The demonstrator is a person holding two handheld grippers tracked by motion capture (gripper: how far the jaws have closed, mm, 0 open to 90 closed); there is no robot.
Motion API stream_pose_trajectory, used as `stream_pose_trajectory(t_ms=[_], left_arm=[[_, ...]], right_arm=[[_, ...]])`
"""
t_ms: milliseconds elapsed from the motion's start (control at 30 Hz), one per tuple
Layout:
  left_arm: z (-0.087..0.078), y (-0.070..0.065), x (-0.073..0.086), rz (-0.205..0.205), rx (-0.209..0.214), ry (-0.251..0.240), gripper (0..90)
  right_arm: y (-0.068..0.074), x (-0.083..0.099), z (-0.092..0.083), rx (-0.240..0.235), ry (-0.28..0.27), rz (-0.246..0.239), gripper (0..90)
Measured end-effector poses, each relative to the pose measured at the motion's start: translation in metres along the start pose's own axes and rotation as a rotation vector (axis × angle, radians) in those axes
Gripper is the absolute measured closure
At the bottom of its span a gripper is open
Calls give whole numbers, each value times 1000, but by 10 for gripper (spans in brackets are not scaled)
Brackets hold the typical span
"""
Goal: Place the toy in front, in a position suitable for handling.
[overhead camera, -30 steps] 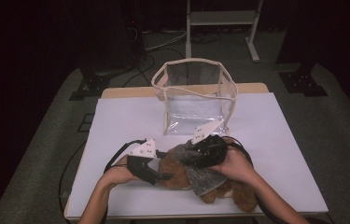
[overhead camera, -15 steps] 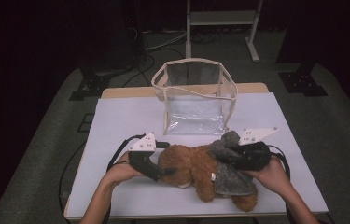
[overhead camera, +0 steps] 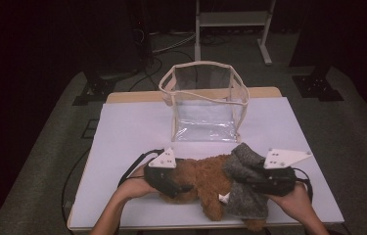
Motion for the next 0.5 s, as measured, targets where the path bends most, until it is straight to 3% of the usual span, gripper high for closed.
stream_pose_trajectory(t_ms=[33, 167, 233, 400, 467, 500], left_arm=[[-2, -1, 1, 5, 3, 3, 159], [-4, 0, 1, -9, 10, -3, 157], [-4, 1, -1, -1, 12, 1, 117], [-3, 12, -12, -6, 17, 5, 77], [0, 14, -20, 7, 3, 33, 42], [2, 14, -24, 22, 16, 38, 48]], right_arm=[[-8, 1, -11, 27, -41, 37, 643], [-12, 12, -15, 34, -38, 75, 643], [-7, 28, -8, 8, -32, 103, 642], [-3, 31, -3, -17, -25, 94, 642], [-1, 31, -2, -31, -22, 81, 641], [0, 31, -2, -32, -23, 75, 641]])
Point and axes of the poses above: each handheld gripper's, and its own axes: z roughly forward along the jaws, x roughly out of its underside, y roughly to its left, the point moved 3 cm from there along z, roughly forward along the jaws, and after that the axes turned 8 degrees about z, right-handed, at the moved point
